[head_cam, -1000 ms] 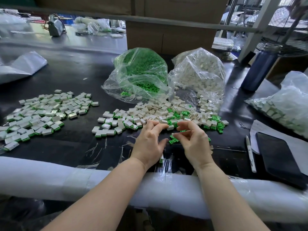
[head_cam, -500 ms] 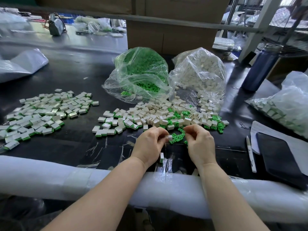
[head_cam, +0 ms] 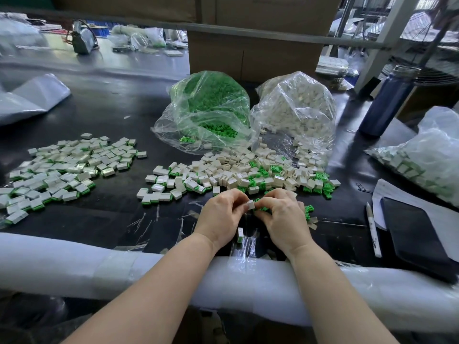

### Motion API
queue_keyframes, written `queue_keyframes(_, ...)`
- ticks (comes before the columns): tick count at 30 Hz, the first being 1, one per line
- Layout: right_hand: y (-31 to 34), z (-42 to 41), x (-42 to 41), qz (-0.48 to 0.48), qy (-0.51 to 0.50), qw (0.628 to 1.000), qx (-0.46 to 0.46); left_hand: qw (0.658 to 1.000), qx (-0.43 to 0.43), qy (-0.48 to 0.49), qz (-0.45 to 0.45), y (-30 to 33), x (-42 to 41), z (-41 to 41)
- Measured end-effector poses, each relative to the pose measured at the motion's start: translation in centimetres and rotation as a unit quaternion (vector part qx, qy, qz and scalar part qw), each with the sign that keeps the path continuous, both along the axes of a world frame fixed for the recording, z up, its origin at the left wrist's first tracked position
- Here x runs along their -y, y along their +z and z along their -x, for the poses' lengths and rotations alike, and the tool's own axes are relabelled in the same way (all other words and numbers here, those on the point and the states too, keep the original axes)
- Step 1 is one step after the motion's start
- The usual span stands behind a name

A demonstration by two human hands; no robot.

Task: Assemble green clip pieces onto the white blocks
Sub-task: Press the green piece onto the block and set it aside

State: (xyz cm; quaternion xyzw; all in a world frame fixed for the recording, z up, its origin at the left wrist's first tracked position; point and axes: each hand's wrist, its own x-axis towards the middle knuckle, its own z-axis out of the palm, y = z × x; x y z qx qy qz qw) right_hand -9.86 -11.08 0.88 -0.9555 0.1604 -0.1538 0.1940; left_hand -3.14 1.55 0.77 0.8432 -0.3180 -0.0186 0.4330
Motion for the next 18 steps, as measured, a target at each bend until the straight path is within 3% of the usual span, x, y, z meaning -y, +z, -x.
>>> queue_keyframes(4, -0.23, 0.0, 0.06, -0.007, -0.003, 0.999, 0.044, 1.0, -0.01, -0.001, 0.014, -0.05, -0.01, -0.1)
queue_keyframes(10, 0.39, 0.15, 0.12, -0.205, 0.016, 0.963, 0.172, 0.995, -0.069, -0.01, 0.078, -0.19, -0.14, -0.49)
queue_keyframes(18, 0.17, 0.13, 0.17, -0.288, 0.005, 0.943, 0.166, 0.989, -0.102, -0.029, 0.102, -0.25, -0.2, -0.5)
